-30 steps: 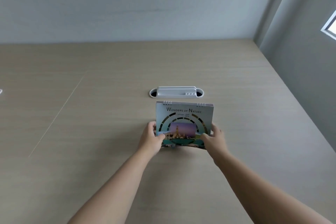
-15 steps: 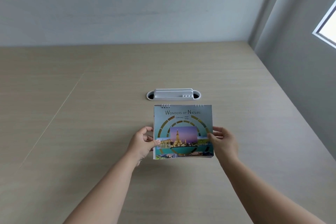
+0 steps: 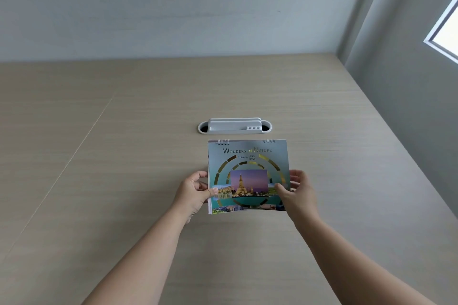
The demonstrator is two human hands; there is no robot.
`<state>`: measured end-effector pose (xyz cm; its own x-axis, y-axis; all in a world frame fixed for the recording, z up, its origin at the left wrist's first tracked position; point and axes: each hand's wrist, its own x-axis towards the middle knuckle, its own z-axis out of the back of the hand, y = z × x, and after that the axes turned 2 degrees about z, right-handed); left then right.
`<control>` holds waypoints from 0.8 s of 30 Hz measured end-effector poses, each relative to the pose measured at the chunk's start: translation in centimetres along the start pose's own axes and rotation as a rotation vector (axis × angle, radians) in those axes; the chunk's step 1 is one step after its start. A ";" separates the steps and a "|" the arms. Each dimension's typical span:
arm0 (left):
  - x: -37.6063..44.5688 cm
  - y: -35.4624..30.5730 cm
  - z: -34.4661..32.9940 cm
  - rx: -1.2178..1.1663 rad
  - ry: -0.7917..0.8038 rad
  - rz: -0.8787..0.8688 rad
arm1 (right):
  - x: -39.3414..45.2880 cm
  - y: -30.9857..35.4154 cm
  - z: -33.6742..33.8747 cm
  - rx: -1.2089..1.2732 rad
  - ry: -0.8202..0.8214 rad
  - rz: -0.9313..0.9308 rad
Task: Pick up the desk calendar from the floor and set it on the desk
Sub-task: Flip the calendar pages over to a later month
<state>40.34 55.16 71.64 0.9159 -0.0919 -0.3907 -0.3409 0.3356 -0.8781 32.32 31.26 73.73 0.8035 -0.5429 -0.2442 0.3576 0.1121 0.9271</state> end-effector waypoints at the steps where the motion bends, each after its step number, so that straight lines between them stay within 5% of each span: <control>1: 0.0 0.0 0.0 0.001 -0.002 -0.001 | 0.0 0.0 -0.1 0.003 -0.001 0.009; 24: 0.2 0.6 0.2 0.029 -0.019 0.018 | -1.2 1.5 1.3 0.036 -0.034 0.053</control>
<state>40.32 55.49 71.06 0.9139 -0.0676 -0.4003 -0.3509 0.3643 -0.8626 31.26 31.05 75.77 0.8040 -0.5651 -0.1851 0.2968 0.1116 0.9484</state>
